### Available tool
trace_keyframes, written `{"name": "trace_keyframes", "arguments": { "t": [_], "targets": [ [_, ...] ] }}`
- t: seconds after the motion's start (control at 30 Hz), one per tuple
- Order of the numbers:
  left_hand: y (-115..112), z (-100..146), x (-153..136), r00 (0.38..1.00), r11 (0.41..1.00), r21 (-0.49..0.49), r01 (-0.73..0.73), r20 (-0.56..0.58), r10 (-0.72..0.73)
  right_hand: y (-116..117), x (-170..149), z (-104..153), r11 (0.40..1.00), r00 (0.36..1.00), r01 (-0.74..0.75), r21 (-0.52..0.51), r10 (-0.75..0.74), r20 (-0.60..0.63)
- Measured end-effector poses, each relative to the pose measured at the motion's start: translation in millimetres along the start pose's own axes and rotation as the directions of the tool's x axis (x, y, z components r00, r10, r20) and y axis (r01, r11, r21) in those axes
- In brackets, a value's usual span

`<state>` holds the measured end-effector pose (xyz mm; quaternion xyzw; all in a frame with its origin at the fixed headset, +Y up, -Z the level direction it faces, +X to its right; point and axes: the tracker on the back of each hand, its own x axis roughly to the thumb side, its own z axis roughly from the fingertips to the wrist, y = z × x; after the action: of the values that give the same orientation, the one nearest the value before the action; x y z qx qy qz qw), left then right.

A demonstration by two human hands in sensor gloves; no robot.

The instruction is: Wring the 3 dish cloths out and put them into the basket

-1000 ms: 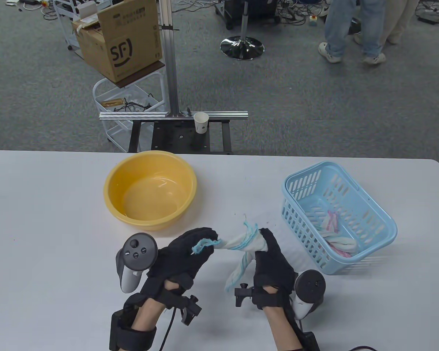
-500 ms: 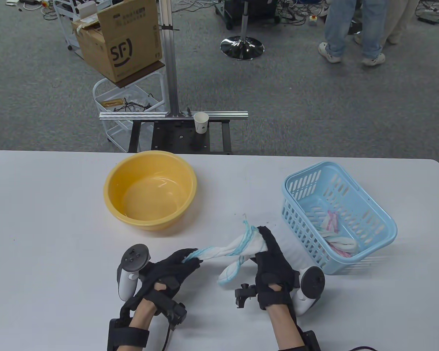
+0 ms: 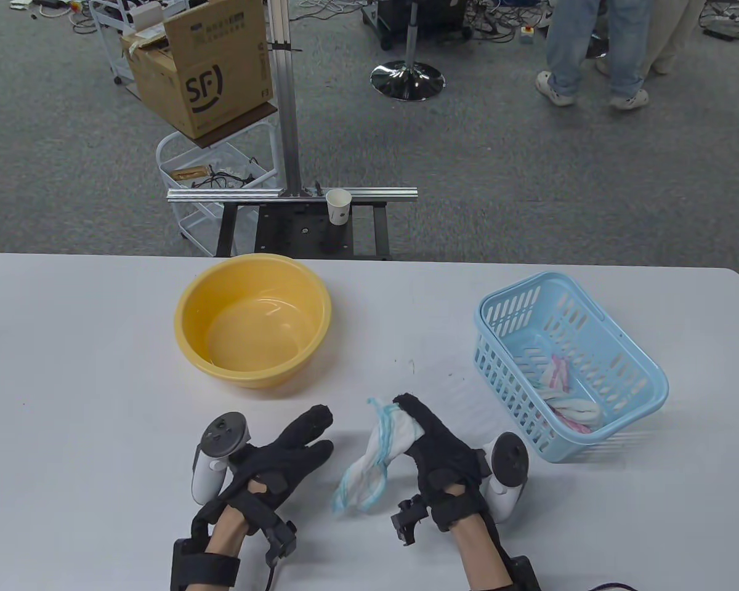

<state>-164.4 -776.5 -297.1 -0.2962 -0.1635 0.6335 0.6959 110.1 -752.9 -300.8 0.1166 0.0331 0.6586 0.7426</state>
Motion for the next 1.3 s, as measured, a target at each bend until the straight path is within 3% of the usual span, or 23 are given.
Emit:
{"name": "trace_keyframes", "arguments": {
  "t": [0.1, 0.17, 0.37, 0.57, 0.67, 0.73, 0.8, 0.9, 0.97, 1.13, 1.23, 1.3],
  "targets": [
    [-19.7, -9.3, -4.6, 0.996, 0.971, -0.226, -0.082, -0.037, 0.075, 15.3, 1.7, 0.7, 0.994, 1.0, -0.008, 0.107, 0.009, -0.007],
    [-28.8, -12.8, -8.7, 0.988, 0.939, -0.308, -0.154, -0.076, 0.137, 19.3, 5.1, 1.5, 0.99, 0.999, -0.05, 0.131, 0.049, 0.013],
    [-43.6, -22.4, -9.7, 0.981, 0.904, -0.381, -0.195, -0.065, 0.185, 19.0, 9.5, 2.3, 0.987, 0.997, -0.071, 0.144, 0.067, 0.029],
    [-36.8, -20.7, -4.1, 0.986, 0.961, -0.224, -0.163, -0.072, 0.151, 15.1, 17.2, 3.0, 0.977, 0.978, -0.195, 0.083, 0.187, 0.095],
    [-31.2, -14.3, 5.3, 0.994, 0.995, -0.099, 0.015, -0.108, -0.026, 17.5, 24.3, 4.5, 0.906, 0.896, -0.422, 0.041, 0.41, 0.169],
    [-30.5, -11.1, 13.1, 0.975, 0.983, -0.037, 0.179, -0.13, -0.182, 22.9, 26.5, 6.1, 0.851, 0.836, -0.525, 0.033, 0.507, 0.211],
    [-31.4, -8.1, 20.2, 0.934, 0.945, 0.011, 0.327, -0.157, -0.322, 28.7, 27.1, 6.7, 0.808, 0.796, -0.586, 0.057, 0.561, 0.229],
    [-31.7, -3.2, 30.2, 0.837, 0.841, 0.084, 0.535, -0.188, -0.514, 30.9, 23.6, 5.7, 0.77, 0.769, -0.63, 0.098, 0.601, 0.219],
    [-32.3, -0.2, 35.9, 0.756, 0.747, 0.137, 0.651, -0.203, -0.622, 28.6, 19.8, 3.7, 0.771, 0.777, -0.625, 0.123, 0.602, 0.183],
    [-35.1, 6.4, 49.0, 0.574, 0.527, 0.239, 0.816, -0.224, -0.787, 14.0, 9.9, 0.9, 0.846, 0.87, -0.485, 0.22, 0.493, 0.019],
    [-34.2, 8.6, 51.0, 0.59, 0.528, 0.285, 0.8, -0.206, -0.781, 7.6, 4.4, -0.3, 0.914, 0.937, -0.324, 0.245, 0.345, -0.05],
    [-34.0, 9.7, 51.1, 0.601, 0.538, 0.294, 0.79, -0.198, -0.774, 5.8, 1.6, -0.4, 0.927, 0.953, -0.265, 0.264, 0.294, -0.076]
  ]
}}
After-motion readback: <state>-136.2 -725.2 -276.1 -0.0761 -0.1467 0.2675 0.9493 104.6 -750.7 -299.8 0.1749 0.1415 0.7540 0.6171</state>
